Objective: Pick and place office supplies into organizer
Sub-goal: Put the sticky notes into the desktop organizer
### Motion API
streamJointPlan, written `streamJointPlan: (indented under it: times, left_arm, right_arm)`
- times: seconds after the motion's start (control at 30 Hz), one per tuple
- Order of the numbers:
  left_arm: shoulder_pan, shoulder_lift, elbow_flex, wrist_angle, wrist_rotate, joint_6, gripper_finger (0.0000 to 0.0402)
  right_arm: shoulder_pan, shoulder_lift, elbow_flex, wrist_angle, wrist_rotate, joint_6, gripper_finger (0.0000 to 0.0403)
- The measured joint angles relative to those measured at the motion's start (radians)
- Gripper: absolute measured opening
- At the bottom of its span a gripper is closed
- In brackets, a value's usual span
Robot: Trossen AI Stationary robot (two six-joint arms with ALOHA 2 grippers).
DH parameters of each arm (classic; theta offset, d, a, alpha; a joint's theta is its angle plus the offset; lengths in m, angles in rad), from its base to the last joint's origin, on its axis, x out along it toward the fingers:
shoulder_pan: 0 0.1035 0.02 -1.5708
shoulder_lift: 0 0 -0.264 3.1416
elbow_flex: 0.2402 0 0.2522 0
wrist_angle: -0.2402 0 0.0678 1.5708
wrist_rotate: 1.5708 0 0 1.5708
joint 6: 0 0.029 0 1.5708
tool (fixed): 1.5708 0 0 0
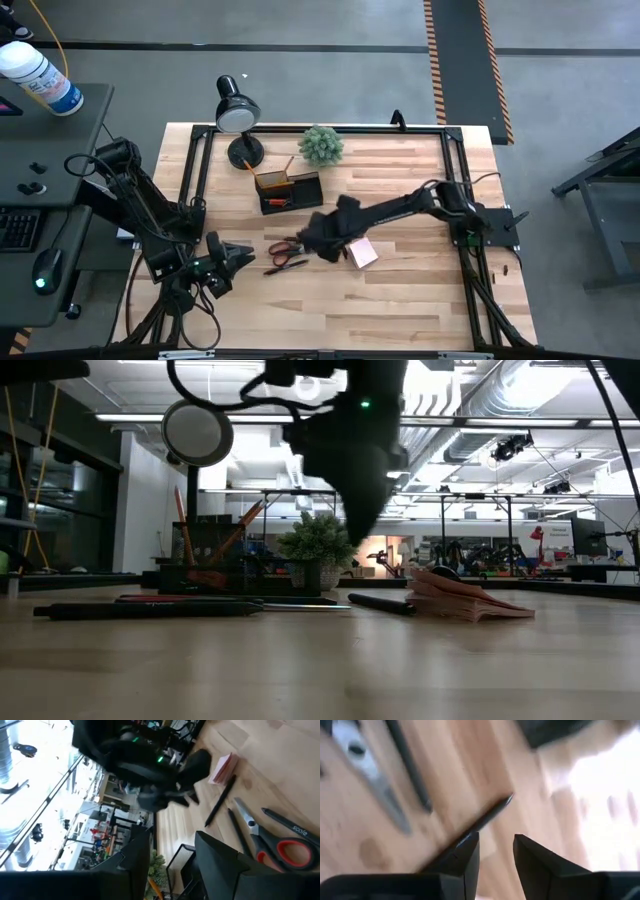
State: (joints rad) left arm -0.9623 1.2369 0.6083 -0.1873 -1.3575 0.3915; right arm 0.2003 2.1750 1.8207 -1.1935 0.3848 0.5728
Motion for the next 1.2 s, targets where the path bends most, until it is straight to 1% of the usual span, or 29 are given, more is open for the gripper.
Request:
streamJointPlan:
  times: [0.13,0.3,0.33,0.43,0.5,0.6,0.67,0.87,1.03,1.2]
  left_arm:
    - [0.0,0.0,0.0,-0.008,0.0,0.004,0.0143]
    - [0.0,0.0,0.0,-0.017,0.0,0.004,0.0143]
    - [0.0,0.0,0.0,-0.017,0.0,0.004,0.0143]
    - [0.0,0.0,0.0,-0.017,-0.001,0.004,0.0143]
    - [0.0,0.0,0.0,-0.017,-0.001,0.003,0.0143]
    - [0.0,0.0,0.0,-0.017,-0.001,-0.003,0.0143]
    - [0.0,0.0,0.0,-0.017,0.001,-0.003,0.0143]
    - [0.0,0.0,0.0,-0.023,0.007,-0.004,0.0143]
    - [0.0,0.0,0.0,-0.025,0.007,0.004,0.0143]
    - [0.0,0.0,0.0,-0.025,0.007,0.004,0.0143]
  right_arm:
    - [0.049,0.0,-0.03,-0.037,0.006,0.082,0.0097]
    - [0.101,0.0,-0.018,-0.063,-0.006,0.163,0.0082]
    - [0.11,-0.001,-0.01,-0.062,-0.016,0.18,0.0081]
    - [0.129,-0.002,0.004,-0.063,-0.097,0.238,0.0079]
    - [0.141,-0.002,0.004,-0.068,-0.117,0.296,0.0081]
    - [0.151,-0.002,0.004,-0.108,-0.15,0.394,0.0092]
    - [0.151,-0.002,0.001,-0.128,-0.153,0.459,0.0103]
    - [0.149,-0.002,-0.003,-0.145,-0.196,0.569,0.0144]
    - [0.15,-0.002,-0.003,-0.144,-0.213,0.634,0.0177]
    - [0.149,-0.002,-0.003,-0.131,-0.213,0.668,0.0192]
